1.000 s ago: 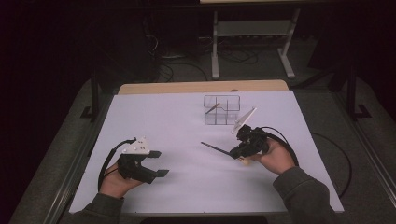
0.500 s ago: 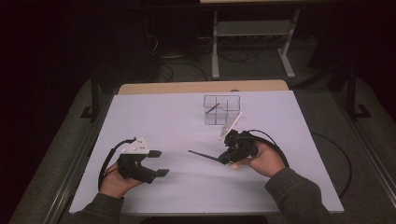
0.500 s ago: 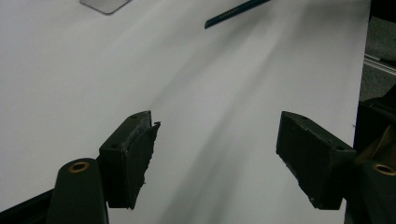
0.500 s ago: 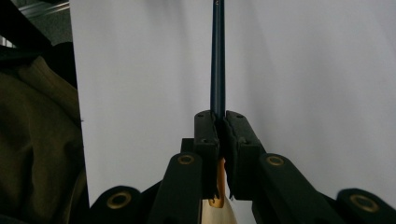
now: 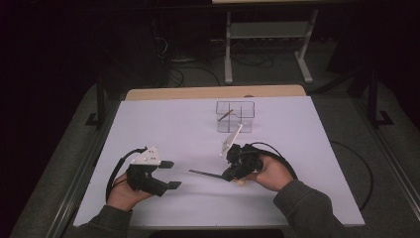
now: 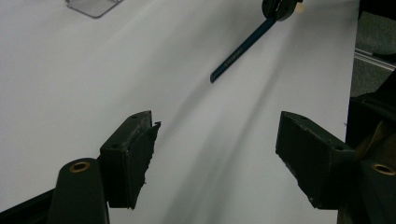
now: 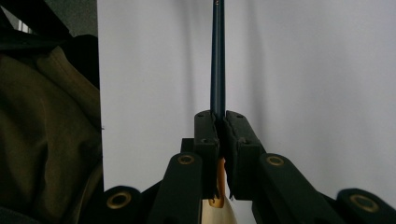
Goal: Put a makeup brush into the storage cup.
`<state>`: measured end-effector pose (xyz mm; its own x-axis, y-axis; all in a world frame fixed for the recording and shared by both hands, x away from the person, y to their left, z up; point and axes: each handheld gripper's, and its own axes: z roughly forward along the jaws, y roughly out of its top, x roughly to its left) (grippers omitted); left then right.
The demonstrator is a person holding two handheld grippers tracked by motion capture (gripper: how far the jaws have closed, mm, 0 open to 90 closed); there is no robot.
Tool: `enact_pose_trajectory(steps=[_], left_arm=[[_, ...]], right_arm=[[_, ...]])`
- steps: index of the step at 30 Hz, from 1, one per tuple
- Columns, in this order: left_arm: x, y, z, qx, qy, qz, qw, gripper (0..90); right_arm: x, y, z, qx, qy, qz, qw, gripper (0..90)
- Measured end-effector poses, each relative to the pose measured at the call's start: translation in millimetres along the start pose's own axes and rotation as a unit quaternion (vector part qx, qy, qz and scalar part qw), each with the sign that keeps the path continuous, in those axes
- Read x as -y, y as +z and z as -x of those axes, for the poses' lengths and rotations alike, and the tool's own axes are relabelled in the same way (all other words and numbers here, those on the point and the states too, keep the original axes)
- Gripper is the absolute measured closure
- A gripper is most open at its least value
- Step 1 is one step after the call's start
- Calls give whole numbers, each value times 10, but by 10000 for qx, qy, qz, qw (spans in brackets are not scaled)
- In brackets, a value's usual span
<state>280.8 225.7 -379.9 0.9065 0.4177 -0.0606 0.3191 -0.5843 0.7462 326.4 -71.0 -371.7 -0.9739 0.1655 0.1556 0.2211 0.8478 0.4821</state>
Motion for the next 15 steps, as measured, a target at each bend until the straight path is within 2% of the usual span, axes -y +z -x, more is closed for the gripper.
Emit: enact_pose_trajectory(steps=[9, 15], left_arm=[[-38, 77, 35, 159, 216, -184, 9995, 315], [-96, 141, 77, 343, 335, -278, 9985, 379]], right_arm=[[-67, 80, -91, -186, -217, -28, 9996, 834], [-79, 106, -111, -286, -292, -34, 9992, 834]])
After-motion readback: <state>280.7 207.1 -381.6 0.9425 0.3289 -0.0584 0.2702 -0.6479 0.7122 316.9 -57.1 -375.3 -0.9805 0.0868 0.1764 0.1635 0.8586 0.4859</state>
